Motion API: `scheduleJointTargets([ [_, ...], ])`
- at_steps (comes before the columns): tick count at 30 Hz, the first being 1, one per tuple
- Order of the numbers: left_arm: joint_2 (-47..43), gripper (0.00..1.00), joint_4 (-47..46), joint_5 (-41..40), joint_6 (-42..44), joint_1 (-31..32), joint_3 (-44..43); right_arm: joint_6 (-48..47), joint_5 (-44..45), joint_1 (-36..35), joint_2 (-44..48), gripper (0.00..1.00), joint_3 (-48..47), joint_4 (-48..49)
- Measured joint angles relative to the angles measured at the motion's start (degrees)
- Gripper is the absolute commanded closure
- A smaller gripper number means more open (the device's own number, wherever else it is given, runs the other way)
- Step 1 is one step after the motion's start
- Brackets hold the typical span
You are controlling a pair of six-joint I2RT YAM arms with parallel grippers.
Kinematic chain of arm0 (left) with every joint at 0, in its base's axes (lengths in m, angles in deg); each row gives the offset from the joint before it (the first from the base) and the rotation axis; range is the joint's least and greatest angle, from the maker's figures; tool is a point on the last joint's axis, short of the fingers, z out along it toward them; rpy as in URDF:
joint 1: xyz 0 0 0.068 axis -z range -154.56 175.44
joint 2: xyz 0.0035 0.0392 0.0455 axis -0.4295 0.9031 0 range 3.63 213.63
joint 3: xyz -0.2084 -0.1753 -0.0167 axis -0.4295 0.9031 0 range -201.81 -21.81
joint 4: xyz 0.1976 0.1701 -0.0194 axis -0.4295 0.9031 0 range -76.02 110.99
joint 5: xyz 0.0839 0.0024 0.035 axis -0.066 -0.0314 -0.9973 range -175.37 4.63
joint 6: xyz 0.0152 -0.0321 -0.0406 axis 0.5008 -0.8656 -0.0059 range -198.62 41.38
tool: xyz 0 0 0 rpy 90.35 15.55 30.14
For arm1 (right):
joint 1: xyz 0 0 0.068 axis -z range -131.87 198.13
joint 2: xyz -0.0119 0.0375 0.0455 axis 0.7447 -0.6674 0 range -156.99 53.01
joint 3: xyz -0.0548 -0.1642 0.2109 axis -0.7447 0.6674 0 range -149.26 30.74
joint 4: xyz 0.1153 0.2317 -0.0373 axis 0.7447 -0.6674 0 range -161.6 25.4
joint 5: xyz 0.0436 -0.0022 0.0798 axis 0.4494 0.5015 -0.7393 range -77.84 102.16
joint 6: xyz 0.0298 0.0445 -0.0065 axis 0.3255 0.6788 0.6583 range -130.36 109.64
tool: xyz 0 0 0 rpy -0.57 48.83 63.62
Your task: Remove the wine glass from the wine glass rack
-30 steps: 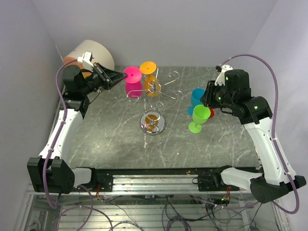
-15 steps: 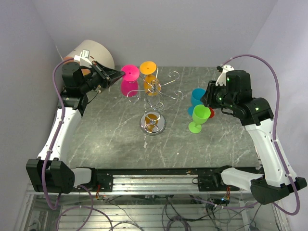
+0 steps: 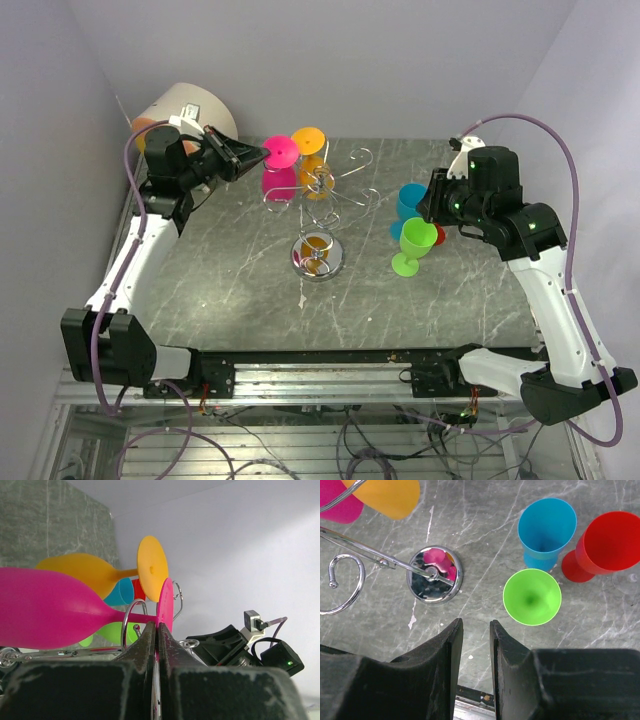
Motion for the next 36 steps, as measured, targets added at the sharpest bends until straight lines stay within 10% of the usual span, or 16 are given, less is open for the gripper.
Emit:
scheduleJointTargets([
  [36, -22.4, 0.93, 23.89, -9.79, 9.68, 1.99, -7.78, 0.13, -5.81, 0.0, 0.09, 0.72, -0.55, 1.29],
])
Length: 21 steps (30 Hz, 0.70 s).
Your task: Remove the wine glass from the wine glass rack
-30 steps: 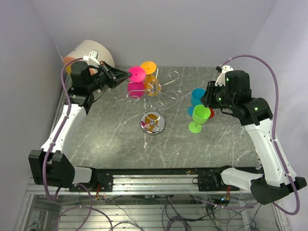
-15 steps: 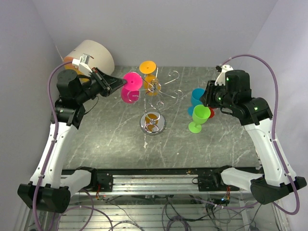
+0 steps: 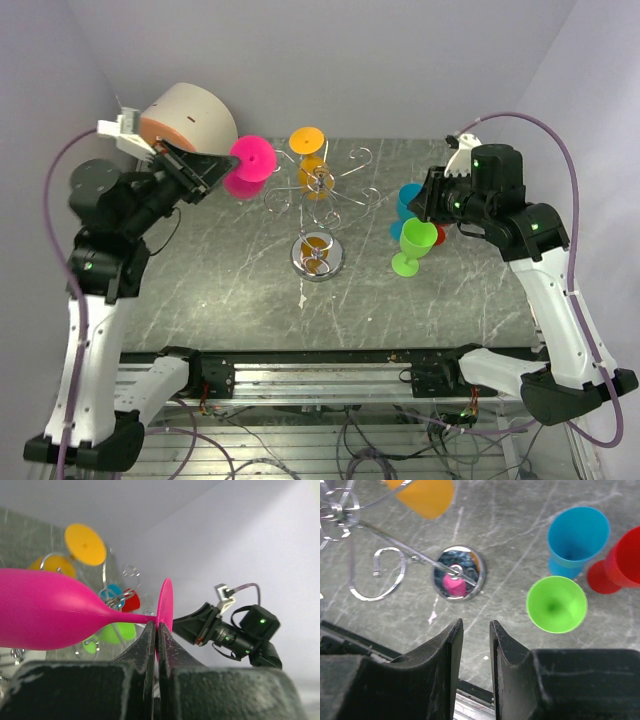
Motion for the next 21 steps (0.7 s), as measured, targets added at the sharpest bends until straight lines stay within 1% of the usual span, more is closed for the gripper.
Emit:
scheduleJointTargets([
  [3, -3.06, 0.93, 0.83, -1.6, 0.72, 0.0, -4.31, 0.11, -4.85, 0.0, 0.22, 0.71, -0.33, 1.46],
  [6, -6.56, 0.93, -0.66, -1.44, -0.2, 0.0, -5.2, 0.87, -11.87, 0.0, 0.61, 0.71, -0.5, 4.26],
  [10, -10.05, 0.93, -10.64, 1.77, -6.34, 0.0, -1.29, 5.57, -25.62, 0.0, 1.68, 0.66, 0.26, 14.32],
  [13, -10.16, 0.93, -22.77, 5.31, -13.42, 0.0, 4.04, 13.55, -37.11, -0.04, 3.61, 0.61, 4.52, 29.09],
  [16, -8.85, 0.93, -34.05, 8.02, -20.79, 0.0, 8.79, 22.82, -45.22, -0.22, 4.22, 0.55, 8.44, 45.11],
  [20, -6.78, 0.93, -50.95, 10.75, -31.65, 0.0, 13.9, 33.94, -52.02, -1.18, 1.9, 0.48, 9.9, 64.24],
  [21, -6.19, 0.93, -57.0, 11.28, -35.76, 0.0, 14.97, 35.82, -53.09, -1.62, 1.07, 0.47, 9.86, 67.91],
])
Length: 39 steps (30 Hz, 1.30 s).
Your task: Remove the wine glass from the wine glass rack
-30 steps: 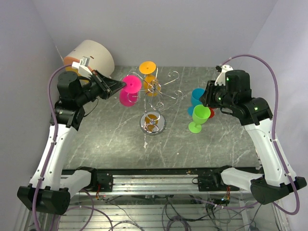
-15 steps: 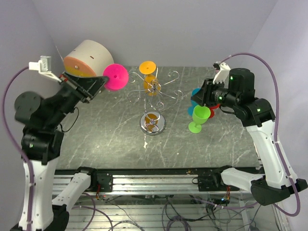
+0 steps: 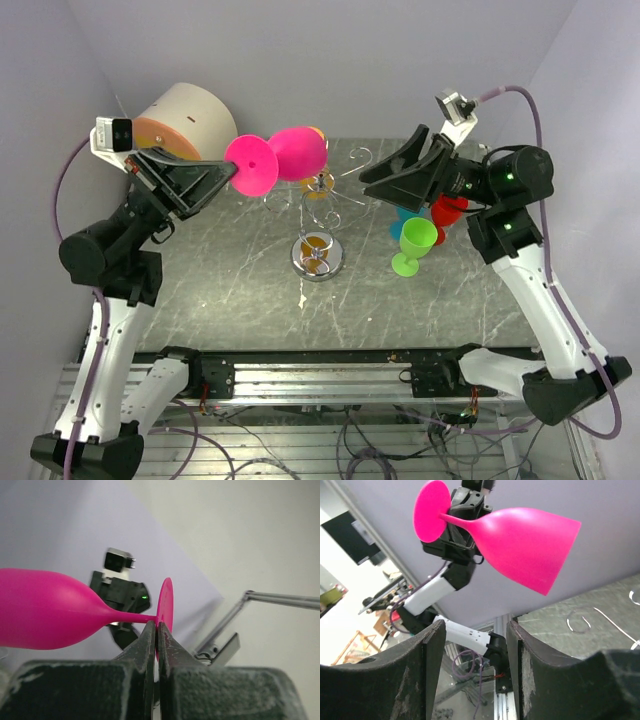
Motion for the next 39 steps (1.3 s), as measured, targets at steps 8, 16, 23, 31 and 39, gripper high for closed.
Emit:
scheduleJointTargets([
  [8, 3.06, 0.93, -26.47, 0.07, -16.2, 0.0, 0.87, 6.67, -3.21, -2.58, -6.12, 0.45, -1.11, 14.14],
  [16, 3.41, 0.93, -40.17, -1.11, -23.69, 0.0, 3.87, 14.64, -4.13, -4.81, -9.64, 0.45, -2.19, 28.85],
  [23, 3.13, 0.93, -40.59, -1.36, -24.94, 0.0, 5.46, 16.2, -3.98, -10.25, -12.04, 0.46, -6.01, 32.94],
  [31, 2.64, 0.93, -40.59, -1.36, -25.11, 0.0, 5.49, 17.38, -3.43, -12.92, -12.9, 0.48, -6.49, 37.13],
  [39, 2.45, 0.93, -40.37, -1.33, -25.03, 0.0, 6.58, 17.68, -2.6, -15.3, -14.58, 0.78, -7.34, 37.92],
])
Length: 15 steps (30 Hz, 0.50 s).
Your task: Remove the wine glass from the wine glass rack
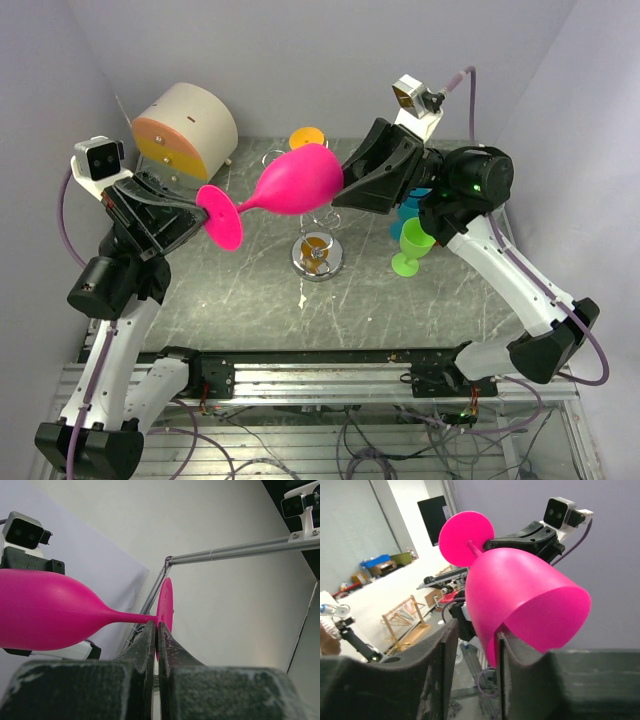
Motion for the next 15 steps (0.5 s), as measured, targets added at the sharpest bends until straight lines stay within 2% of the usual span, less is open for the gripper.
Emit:
scheduleJointTargets([
  [1, -0.02, 0.93, 0.07, 0.0, 0.07, 0.0, 0.09, -0.2, 0.07, -0.26, -0.07, 0.91, -0.2, 0.02],
  [2, -0.04, 0.93, 0.13, 0.0, 0.11, 0.0, 0.09, -0.37, 0.13, -0.52, -0.09, 1.0, -0.31, 0.09],
  [5, -0.35, 0.9, 0.31, -0.33, 0.13, 0.0, 0.15, 0.02, -0.33, -1.11, -0.04, 1.0, -0.52, 0.44],
  [9, -0.85, 0.59, 0.96, -0.98, 0.59, -0.02, 1.14, -1.05, -0.61, -1.49, 1.09, 1.0, -0.52, 0.09],
  [10, -1.07, 0.54, 1.27, -1.01, 0.85, 0.0, 1.53, -1.53, -0.68, -1.53, 1.42, 1.0, -0.5, -0.31],
  [15, -2.91, 0.48, 4.37, -1.01, 2.75, 0.0, 3.85, -6.82, 0.07, -1.51, 4.52, 1.0, -0.39, -7.04],
])
